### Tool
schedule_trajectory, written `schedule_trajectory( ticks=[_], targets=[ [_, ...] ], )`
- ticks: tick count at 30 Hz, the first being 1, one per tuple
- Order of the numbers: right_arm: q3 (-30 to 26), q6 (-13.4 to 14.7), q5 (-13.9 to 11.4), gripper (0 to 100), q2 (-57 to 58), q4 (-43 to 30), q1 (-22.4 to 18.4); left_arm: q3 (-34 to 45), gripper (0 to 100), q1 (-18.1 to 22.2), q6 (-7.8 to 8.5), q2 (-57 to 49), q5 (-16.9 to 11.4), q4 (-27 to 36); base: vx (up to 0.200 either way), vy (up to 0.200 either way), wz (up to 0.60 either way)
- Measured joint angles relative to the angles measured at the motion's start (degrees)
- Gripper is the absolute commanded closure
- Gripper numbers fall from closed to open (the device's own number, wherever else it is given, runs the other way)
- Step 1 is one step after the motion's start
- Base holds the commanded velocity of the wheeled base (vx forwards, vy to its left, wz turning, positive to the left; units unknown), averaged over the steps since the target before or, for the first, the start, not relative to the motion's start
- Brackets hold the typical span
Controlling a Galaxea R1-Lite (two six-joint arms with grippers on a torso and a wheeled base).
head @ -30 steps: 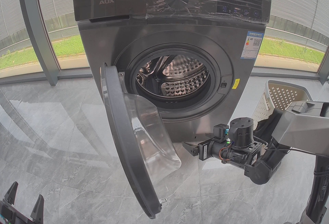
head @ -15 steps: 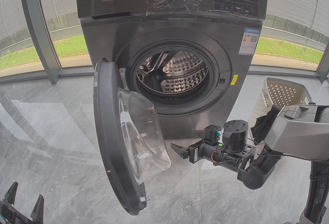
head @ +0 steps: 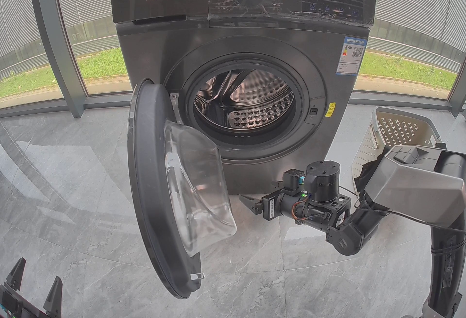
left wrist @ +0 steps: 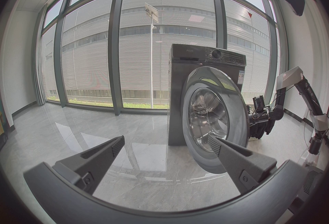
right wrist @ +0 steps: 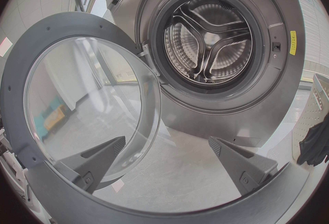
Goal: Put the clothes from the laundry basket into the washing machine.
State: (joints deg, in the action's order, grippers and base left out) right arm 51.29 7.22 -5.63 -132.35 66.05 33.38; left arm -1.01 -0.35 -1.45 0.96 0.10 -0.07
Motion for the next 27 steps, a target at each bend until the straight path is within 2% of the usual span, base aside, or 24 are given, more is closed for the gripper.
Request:
schedule_trajectory(
  ticks=[4,11,19,27],
  targets=[
    [1.30,-0.02,0.05,0,-0.98,-0.59,0.57,0.00,0,0.02,-0.02,0.00,-0.02,0.00,0.000,0.000,0.00],
    [3.36,-0.09,-0.09,0,-2.84,0.00,3.91,0.00,0,0.00,-0.07,0.00,0.00,0.00,0.000,0.000,0.00],
    [6.13,-0.20,-0.41,0,-3.39,-0.94,3.08,0.00,0,0.02,0.01,0.00,0.04,0.00,0.000,0.000,0.00],
    [11.58,-0.22,-1.89,0,-3.78,-7.36,2.67,0.00,0,0.00,0.01,0.00,0.01,0.00,0.000,0.000,0.00]
  ],
)
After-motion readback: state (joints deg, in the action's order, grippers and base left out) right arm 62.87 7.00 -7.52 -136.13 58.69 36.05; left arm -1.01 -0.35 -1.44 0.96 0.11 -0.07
